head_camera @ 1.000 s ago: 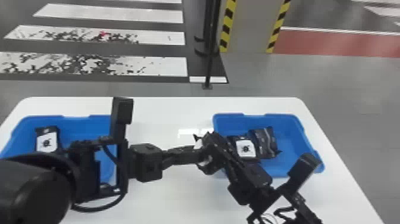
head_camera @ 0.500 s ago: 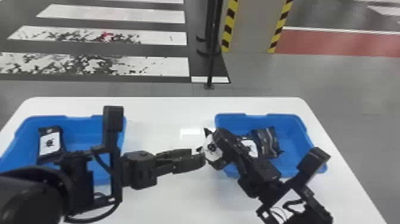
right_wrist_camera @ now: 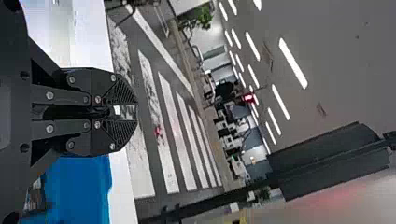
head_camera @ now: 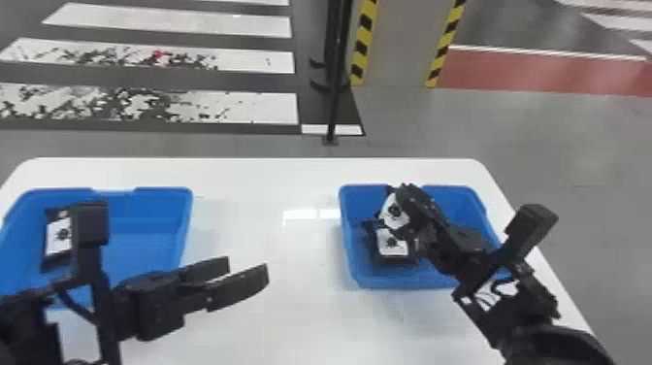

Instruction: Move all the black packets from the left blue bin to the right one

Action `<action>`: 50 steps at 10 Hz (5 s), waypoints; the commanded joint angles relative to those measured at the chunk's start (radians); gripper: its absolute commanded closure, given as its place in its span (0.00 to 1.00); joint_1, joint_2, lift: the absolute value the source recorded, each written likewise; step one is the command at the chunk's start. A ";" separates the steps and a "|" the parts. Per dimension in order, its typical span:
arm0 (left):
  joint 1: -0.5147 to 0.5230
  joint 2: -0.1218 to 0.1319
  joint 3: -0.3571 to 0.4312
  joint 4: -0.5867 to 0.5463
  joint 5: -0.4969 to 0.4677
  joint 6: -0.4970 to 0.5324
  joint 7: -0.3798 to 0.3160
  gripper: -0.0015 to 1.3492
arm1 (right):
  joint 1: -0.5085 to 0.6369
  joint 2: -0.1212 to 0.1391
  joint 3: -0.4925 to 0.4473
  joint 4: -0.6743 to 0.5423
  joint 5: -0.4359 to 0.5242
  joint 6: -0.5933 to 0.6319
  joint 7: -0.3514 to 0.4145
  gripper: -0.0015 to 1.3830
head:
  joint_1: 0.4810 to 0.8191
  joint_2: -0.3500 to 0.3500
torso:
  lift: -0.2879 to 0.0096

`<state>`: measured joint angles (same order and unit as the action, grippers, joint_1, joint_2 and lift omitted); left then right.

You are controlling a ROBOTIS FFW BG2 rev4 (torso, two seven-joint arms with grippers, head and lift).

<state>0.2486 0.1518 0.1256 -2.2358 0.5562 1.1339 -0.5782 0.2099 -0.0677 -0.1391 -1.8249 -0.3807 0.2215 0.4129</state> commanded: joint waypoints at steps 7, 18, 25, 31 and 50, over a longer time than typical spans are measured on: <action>0.088 -0.014 0.219 -0.075 -0.016 0.025 0.004 0.13 | -0.043 -0.010 -0.096 0.147 0.265 -0.116 -0.068 0.16 | 0.63 0.26 | 0.50; -0.278 0.066 0.341 0.232 -0.345 0.115 0.101 0.13 | 0.612 0.069 0.027 -0.410 0.149 -0.244 -0.164 0.11 | 0.63 0.74 | 0.50; -0.487 0.100 0.235 0.563 -0.455 0.145 0.218 0.13 | 0.610 0.069 0.057 -0.393 0.113 -0.226 -0.146 0.11 | 0.63 0.87 | 0.50; -0.612 0.103 0.211 0.789 -0.510 0.142 0.279 0.15 | 0.600 0.069 0.059 -0.375 0.093 -0.199 -0.135 0.12 | 0.63 0.88 | 0.50; -0.182 0.031 -0.160 -0.038 -0.167 -0.005 0.124 0.89 | 0.352 0.017 0.183 -0.400 -0.096 -0.042 0.037 0.14 | 0.63 0.48 | 0.50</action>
<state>0.0716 0.1834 -0.0081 -2.2737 0.3728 1.1323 -0.4536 0.5881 -0.0417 0.0268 -2.2336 -0.4636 0.1738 0.4494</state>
